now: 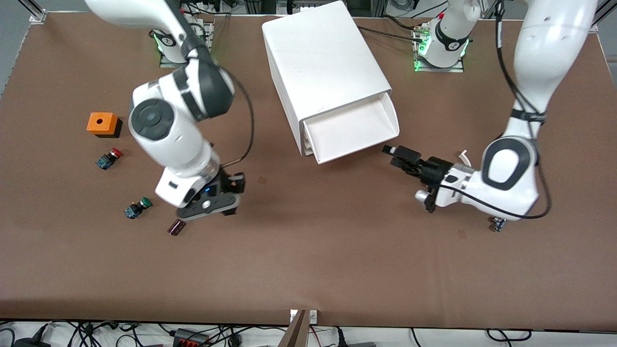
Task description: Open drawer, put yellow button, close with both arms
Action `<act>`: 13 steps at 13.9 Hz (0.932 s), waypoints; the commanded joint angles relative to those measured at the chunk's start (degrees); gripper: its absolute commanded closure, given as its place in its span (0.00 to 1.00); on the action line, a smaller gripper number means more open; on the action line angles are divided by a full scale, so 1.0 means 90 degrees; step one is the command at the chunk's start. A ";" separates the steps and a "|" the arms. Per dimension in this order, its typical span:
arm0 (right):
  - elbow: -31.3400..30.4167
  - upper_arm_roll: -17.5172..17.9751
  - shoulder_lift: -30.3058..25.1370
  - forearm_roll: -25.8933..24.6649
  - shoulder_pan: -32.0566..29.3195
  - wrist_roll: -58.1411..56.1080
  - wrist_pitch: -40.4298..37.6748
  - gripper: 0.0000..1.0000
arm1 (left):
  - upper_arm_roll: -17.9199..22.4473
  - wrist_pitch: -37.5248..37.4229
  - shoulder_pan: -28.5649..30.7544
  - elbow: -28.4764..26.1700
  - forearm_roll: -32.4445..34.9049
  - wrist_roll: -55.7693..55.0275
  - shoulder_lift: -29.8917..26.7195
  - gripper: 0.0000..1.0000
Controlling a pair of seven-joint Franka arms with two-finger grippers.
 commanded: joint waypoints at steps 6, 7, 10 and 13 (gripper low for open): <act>0.1008 -0.0061 0.0262 -0.0061 0.1444 0.1374 -0.0416 1.00 | -0.0065 -0.0486 0.0144 0.1179 0.4450 -0.1504 -0.1295 0.00; 0.1048 -0.0032 0.0359 -0.0041 0.1522 0.1530 -0.0406 1.00 | 0.0002 -0.0456 0.0145 0.1179 0.4678 -0.1513 -0.1471 0.00; 0.1273 -0.0032 0.0545 -0.0022 0.2010 0.2077 -0.0357 1.00 | 0.0022 -0.0417 0.0145 0.1189 0.5509 -0.1621 -0.1697 0.00; 0.1360 -0.0031 0.0760 -0.0012 0.2352 0.2410 -0.0240 1.00 | -0.0036 -0.0446 0.0135 0.1237 0.5618 -0.1631 -0.1698 0.00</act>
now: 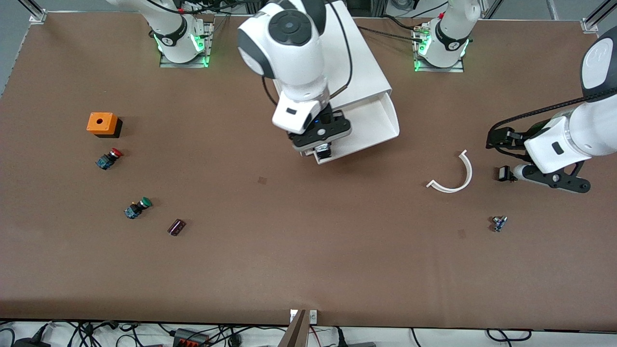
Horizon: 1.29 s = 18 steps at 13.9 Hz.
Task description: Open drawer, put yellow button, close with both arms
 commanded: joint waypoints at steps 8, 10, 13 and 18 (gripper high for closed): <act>0.0694 -0.0034 0.0823 -0.0011 0.0439 0.0422 0.0085 1.00 | 0.0015 -0.0028 0.0098 0.0005 0.0352 -0.0098 -0.0030 0.00; 0.0695 -0.0034 0.0901 -0.0011 0.0516 0.0511 0.0154 1.00 | 0.0015 -0.0028 0.0108 0.0005 0.0352 -0.0107 -0.0030 0.00; 0.0695 -0.0034 0.0970 -0.0011 0.0546 0.0521 0.0154 1.00 | 0.0044 -0.0018 0.0128 0.0005 0.0372 -0.0088 -0.0020 0.00; 0.0675 -0.0034 0.0970 -0.0001 0.0634 0.0589 0.0037 1.00 | 0.0064 0.0021 0.0098 0.0005 0.0352 -0.0107 0.0018 0.00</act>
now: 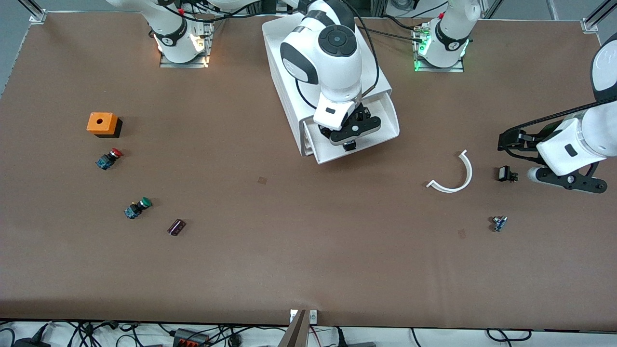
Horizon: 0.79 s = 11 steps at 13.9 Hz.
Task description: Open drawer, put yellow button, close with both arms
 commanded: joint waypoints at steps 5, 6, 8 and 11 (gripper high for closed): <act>0.0261 -0.0029 0.0097 -0.0011 0.0091 0.0213 -0.0472 1.00 | 0.0225 0.0041 -0.0011 0.0123 0.0138 0.0024 0.0125 0.00; 0.0261 -0.0038 0.0097 -0.0011 0.0091 0.0223 -0.0491 0.56 | 0.0226 0.0041 -0.0011 0.0123 0.0148 0.0014 0.0125 0.00; 0.0271 -0.0058 0.0097 -0.0011 0.0091 0.0233 -0.0482 0.00 | 0.0226 0.0051 -0.0011 0.0123 0.0148 -0.0005 0.0125 0.00; 0.0611 -0.0058 0.0038 -0.0001 0.0071 0.0505 -0.0501 0.00 | 0.0226 0.0041 -0.0011 0.0123 0.0148 -0.0034 0.0125 0.00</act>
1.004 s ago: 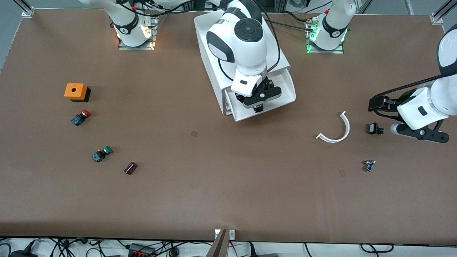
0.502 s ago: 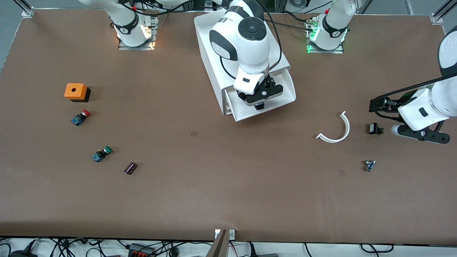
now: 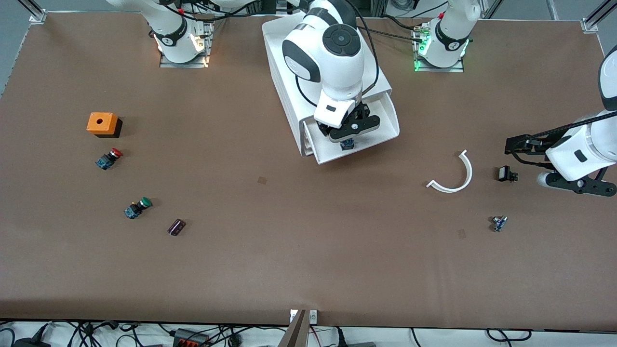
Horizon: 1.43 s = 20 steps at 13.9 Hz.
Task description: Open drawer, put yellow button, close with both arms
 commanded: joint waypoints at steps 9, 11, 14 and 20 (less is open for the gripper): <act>0.0553 -0.0264 -0.0488 -0.0069 -0.1253 0.0279 -0.0839 0.00 | 0.0004 0.0241 -0.0024 0.0085 0.0138 -0.0104 0.0047 0.00; 0.0407 -0.0264 -0.0478 -0.0079 -0.1847 0.0056 -0.0869 0.00 | -0.0063 0.0503 -0.0024 -0.0013 0.0031 -0.0492 0.0057 0.00; 0.0377 -0.0274 -0.0517 -0.0079 -0.2736 -0.0413 -0.1531 0.00 | -0.0181 0.1469 -0.0364 -0.0383 -0.0584 -0.1369 0.0339 0.00; 0.0377 -0.0274 -0.0761 -0.0011 -0.4271 -0.1098 -0.1992 0.00 | -0.0201 0.2778 -0.1682 -0.1144 -0.0604 -0.3606 0.0565 0.00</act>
